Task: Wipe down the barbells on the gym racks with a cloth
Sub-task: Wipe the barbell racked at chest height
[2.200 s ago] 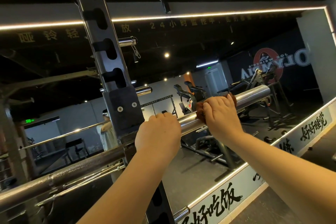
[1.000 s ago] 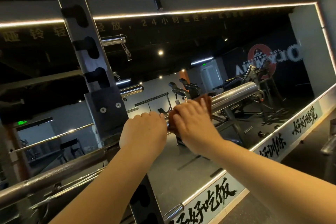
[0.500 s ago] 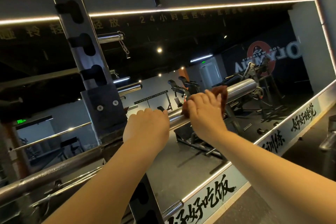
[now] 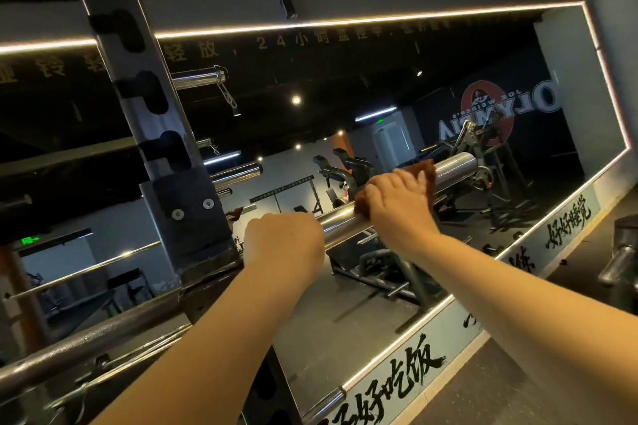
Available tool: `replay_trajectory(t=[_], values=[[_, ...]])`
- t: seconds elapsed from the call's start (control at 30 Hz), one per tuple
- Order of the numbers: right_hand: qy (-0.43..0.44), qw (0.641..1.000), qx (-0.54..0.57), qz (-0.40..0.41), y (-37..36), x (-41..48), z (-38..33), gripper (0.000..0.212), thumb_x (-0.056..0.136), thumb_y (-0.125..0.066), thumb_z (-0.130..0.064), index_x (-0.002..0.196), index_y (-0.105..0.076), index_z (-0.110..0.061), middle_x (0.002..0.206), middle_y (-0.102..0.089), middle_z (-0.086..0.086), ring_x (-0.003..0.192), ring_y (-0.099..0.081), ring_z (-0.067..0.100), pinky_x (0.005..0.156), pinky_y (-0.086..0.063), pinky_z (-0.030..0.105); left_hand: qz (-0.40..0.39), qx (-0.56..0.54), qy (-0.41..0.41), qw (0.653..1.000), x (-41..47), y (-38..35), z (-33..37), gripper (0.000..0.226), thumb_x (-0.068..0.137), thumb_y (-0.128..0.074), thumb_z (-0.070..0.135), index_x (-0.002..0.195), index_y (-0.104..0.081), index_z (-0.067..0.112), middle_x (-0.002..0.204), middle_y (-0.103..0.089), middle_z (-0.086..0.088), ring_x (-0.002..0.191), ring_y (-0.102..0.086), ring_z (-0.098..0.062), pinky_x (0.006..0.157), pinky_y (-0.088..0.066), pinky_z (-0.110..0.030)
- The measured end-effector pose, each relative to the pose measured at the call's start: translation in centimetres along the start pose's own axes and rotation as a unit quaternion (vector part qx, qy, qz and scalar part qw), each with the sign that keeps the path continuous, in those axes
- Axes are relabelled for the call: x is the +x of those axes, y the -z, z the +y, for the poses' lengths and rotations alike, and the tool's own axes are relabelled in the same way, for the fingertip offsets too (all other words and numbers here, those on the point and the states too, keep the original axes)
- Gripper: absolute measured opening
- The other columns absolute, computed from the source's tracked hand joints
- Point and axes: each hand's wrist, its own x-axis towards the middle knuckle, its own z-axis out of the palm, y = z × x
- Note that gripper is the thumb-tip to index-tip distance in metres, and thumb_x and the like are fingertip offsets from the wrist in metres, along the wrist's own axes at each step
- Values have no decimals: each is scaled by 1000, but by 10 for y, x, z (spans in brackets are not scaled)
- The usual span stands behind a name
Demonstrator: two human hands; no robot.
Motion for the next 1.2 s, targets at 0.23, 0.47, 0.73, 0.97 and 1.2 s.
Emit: replay_trajectory(t=[0.23, 0.47, 0.73, 0.97, 1.2], values=[[134, 986, 102, -6, -4, -15, 17, 45, 109, -23, -46, 147, -43, -33, 147, -48, -13, 148, -25, 9, 120, 14, 22, 45, 4, -27, 999, 6, -3, 12, 34, 108, -38, 22, 139, -40, 11, 71, -33, -2, 66, -43, -18, 72, -47, -36], [-4, 999, -23, -49, 16, 24, 71, 43, 107, -29, -36, 131, -57, -15, 137, -57, 3, 136, -42, 25, 122, -13, 45, 31, 35, -51, 998, 4, -2, 8, 52, 105, -42, 10, 154, -27, 11, 73, -31, -4, 57, -33, -17, 65, -40, -34], [79, 995, 59, -1, -3, -1, -19, 34, 108, -31, -37, 123, -59, -26, 121, -61, -7, 124, -50, 16, 121, -15, 39, 33, 31, -33, 998, 6, -7, 13, 27, 109, -31, 25, 129, -43, 11, 71, -33, 0, 60, -40, -15, 69, -46, -34], [115, 991, 63, -9, 0, 14, 46, 43, 108, -24, -45, 125, -58, -27, 117, -62, -9, 115, -52, 11, 102, -24, 24, 35, 54, -54, 996, 5, -8, 11, 48, 107, -35, 10, 152, -22, 6, 78, -35, -5, 69, -47, -18, 67, -42, -33], [36, 997, -51, -39, 17, 38, 69, 40, 107, -29, -35, 109, -65, -17, 111, -65, 0, 111, -56, 24, 105, -33, 40, 16, 60, -52, 997, 6, -4, 12, 47, 106, -36, 9, 152, -28, 7, 82, -39, -5, 60, -39, -16, 67, -39, -32]])
